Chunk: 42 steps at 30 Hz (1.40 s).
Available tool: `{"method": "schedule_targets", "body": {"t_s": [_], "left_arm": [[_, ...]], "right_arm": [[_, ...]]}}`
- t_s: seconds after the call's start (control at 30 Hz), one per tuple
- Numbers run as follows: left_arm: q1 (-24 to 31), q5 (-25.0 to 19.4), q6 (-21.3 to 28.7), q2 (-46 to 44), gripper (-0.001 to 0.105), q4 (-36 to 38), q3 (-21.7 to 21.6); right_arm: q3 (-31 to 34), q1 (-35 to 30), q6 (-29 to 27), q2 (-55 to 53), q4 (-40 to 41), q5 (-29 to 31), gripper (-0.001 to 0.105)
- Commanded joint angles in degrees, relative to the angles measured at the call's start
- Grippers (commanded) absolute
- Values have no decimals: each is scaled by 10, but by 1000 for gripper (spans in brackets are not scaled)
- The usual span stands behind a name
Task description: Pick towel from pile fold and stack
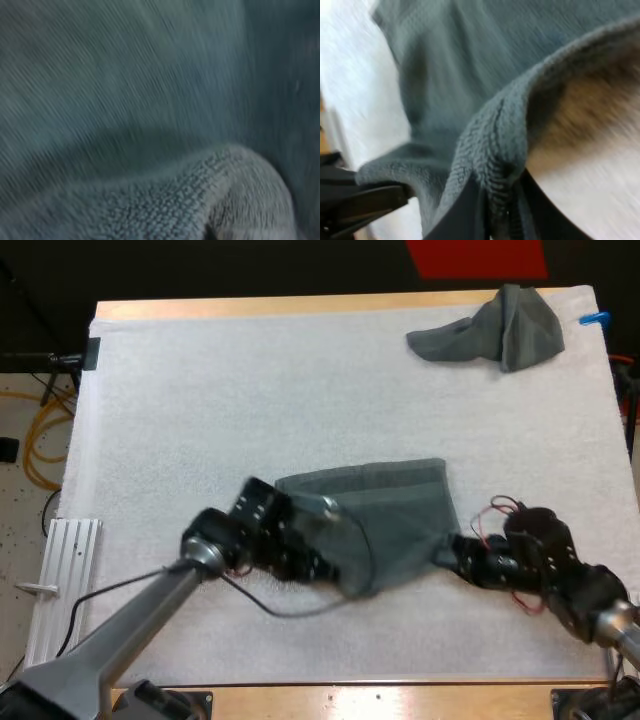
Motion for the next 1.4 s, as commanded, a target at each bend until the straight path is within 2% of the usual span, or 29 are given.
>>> {"method": "schedule_targets", "body": {"t_s": [0.0,0.13,0.2,0.37,0.53,0.67,0.77,0.9,0.93,1.0,1.1,1.23,1.37], "left_arm": [[18,29,-10,6,0,-31,1],[78,93,-53,39,0,-112,1],[99,109,-63,53,0,-138,1],[131,111,-65,75,0,-176,1],[149,89,-53,78,0,-205,1],[149,89,-45,78,2,-225,1],[149,89,-28,78,12,-234,1],[149,89,-21,78,34,-235,1],[149,89,-21,78,37,-235,1],[149,91,-17,78,37,-235,1],[149,94,11,76,37,-235,1],[149,89,36,49,37,-235,1],[149,70,62,-7,37,-234,1]], "right_arm": [[0,-1,27,18,-46,2,1],[0,-1,85,82,-150,29,1],[-2,-1,104,108,-189,43,1],[-5,-1,115,154,-230,79,1],[-5,-1,115,173,-250,115,1],[-5,-1,78,173,-277,132,3],[-5,-1,50,173,-305,132,17],[-5,-1,50,173,-319,132,54],[-5,-1,50,173,-324,132,64],[-5,-1,50,173,-339,132,75],[-5,-1,32,173,-382,132,76],[-8,-1,-37,169,-459,131,74],[-25,-1,-91,150,-446,124,74]]}}
